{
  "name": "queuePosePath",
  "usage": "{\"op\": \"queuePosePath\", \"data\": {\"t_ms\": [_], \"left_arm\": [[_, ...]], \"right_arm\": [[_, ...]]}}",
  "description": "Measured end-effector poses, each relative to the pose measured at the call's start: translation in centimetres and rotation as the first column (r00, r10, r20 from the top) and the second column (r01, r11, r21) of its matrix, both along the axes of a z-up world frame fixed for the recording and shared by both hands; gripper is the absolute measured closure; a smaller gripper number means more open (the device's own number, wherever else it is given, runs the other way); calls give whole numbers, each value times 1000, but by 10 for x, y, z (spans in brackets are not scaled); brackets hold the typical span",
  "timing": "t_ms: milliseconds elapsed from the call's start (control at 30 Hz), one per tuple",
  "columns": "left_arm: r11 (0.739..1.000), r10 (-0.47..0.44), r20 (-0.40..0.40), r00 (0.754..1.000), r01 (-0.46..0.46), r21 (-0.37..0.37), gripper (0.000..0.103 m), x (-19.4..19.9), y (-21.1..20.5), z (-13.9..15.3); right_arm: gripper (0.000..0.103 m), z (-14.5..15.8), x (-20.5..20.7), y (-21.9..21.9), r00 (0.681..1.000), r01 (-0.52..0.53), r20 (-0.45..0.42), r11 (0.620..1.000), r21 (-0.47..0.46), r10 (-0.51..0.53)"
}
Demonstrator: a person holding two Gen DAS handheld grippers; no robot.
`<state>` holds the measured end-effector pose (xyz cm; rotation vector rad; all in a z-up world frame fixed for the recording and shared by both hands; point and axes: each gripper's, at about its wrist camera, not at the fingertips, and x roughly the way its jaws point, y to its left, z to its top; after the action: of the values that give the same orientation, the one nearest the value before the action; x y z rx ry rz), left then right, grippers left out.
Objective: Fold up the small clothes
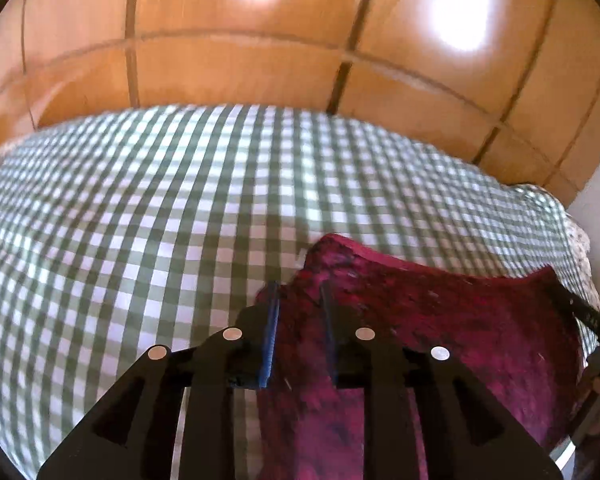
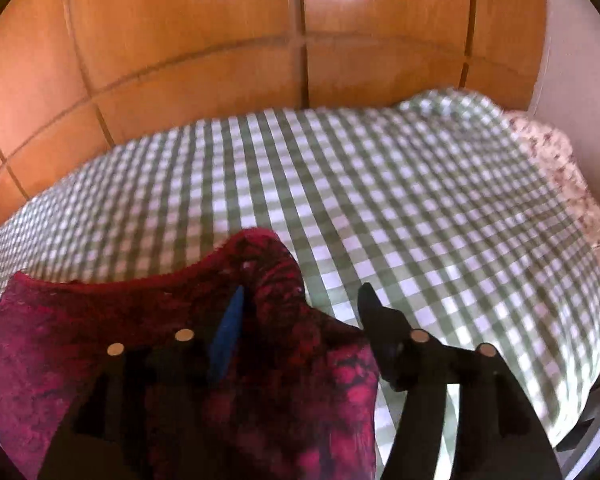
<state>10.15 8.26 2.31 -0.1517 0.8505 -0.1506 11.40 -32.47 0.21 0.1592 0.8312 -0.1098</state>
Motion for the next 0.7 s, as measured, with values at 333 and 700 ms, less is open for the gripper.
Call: {"op": "queuePosePath", "data": {"t_ms": [333,700], "left_arm": [[995,-86,99,991,80,60,40,-73,-30,14],[986,-140,134,981,126,111,40,-95,-38,11]], "right_arm": [[40,12,-75,83,954,-299,43,950,90,296],[40,-11,-98,89,958,-284,-17,954,90,287]]}}
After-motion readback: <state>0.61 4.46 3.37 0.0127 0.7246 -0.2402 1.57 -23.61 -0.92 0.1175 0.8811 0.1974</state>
